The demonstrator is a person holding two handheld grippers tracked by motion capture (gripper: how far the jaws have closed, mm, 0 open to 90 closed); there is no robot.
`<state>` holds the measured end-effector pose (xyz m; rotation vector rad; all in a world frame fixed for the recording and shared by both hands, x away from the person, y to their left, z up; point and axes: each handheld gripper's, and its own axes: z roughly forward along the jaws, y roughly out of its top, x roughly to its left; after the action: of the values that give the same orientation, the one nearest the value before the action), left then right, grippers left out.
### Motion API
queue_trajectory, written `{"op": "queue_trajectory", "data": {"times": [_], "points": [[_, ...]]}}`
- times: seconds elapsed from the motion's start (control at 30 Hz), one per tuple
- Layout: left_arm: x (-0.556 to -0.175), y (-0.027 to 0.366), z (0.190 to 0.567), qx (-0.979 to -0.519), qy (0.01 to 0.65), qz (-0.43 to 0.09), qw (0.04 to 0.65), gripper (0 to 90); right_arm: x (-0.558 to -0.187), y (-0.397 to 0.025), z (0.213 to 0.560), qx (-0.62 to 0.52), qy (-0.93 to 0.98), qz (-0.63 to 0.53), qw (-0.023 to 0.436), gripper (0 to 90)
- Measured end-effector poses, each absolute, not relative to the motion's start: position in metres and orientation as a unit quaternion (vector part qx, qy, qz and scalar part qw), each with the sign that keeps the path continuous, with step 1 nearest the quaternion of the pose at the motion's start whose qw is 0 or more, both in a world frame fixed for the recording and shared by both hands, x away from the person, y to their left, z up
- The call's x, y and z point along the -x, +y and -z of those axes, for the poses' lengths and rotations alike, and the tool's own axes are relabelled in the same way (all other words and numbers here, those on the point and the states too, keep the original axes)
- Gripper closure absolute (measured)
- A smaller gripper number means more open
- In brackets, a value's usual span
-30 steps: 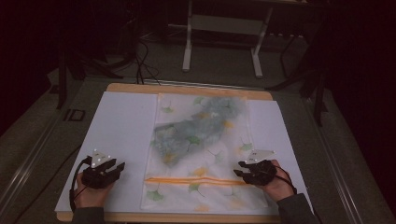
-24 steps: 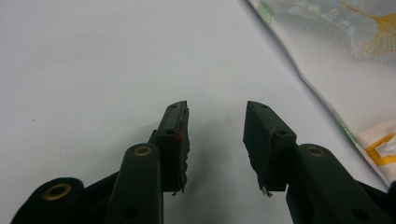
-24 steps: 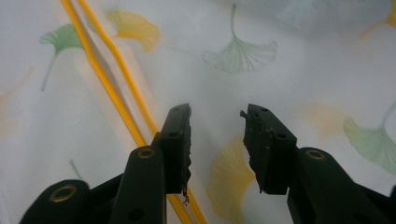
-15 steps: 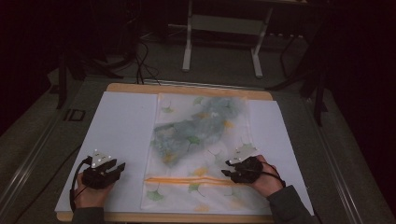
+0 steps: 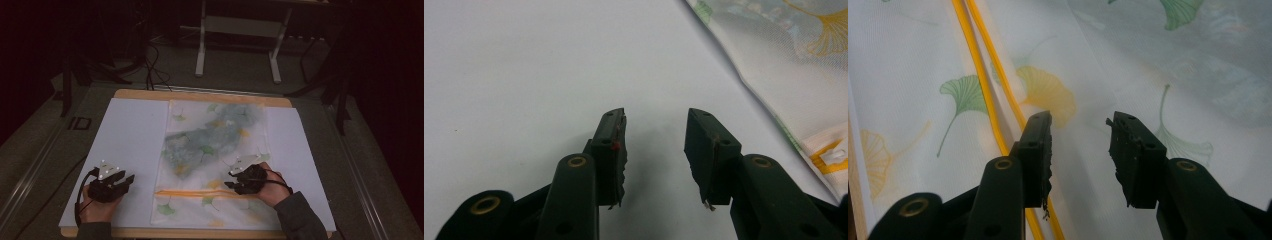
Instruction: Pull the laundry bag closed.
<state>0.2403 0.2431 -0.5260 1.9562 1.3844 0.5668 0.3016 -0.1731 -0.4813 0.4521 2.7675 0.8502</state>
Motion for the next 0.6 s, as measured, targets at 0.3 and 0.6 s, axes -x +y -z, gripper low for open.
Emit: {"op": "queue_trajectory", "data": {"times": [0.3,0.6], "points": [[-0.241,0.242,0.526,-0.752,0.527,-0.217,0.331,60.2,-0.304,-0.157,0.480,-0.139,0.942,-0.288,0.101,60.1],[-0.241,0.242,0.527,-0.754,0.526,-0.217,0.329,60.2,-0.304,-0.138,0.479,-0.121,0.945,-0.287,0.094,59.9]]}}
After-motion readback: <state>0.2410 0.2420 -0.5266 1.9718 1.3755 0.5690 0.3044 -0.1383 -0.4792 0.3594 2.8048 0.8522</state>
